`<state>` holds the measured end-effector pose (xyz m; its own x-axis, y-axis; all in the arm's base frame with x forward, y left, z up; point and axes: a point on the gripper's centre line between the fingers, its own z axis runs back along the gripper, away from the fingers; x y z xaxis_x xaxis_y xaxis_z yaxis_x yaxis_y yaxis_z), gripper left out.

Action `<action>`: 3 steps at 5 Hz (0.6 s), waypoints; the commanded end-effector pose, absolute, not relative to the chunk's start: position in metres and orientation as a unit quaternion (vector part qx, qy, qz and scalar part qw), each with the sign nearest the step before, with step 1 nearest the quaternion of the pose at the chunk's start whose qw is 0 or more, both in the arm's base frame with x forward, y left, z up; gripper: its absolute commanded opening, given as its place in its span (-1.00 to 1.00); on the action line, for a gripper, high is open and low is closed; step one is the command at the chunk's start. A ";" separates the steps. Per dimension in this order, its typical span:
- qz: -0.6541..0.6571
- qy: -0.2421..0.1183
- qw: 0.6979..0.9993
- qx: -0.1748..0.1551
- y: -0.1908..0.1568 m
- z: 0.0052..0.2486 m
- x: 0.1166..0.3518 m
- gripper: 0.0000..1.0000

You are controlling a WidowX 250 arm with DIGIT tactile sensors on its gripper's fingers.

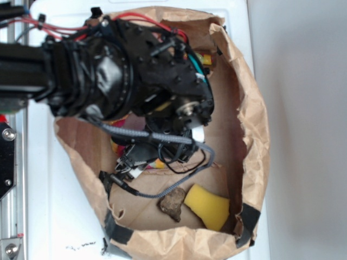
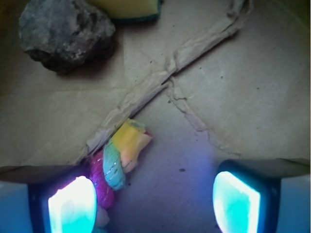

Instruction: Grab the multicolored rope.

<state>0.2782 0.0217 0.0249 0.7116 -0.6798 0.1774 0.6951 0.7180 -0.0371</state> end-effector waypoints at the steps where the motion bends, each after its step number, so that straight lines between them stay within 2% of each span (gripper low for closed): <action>1: -0.353 -0.128 0.926 -0.042 0.022 0.036 0.287 1.00; 2: -0.358 -0.124 0.924 -0.048 0.021 0.038 0.280 1.00; 3: -0.378 -0.107 0.917 -0.070 0.026 0.043 0.264 1.00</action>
<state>0.2639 0.0175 0.0279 0.7105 -0.6663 0.2263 0.6962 0.7124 -0.0883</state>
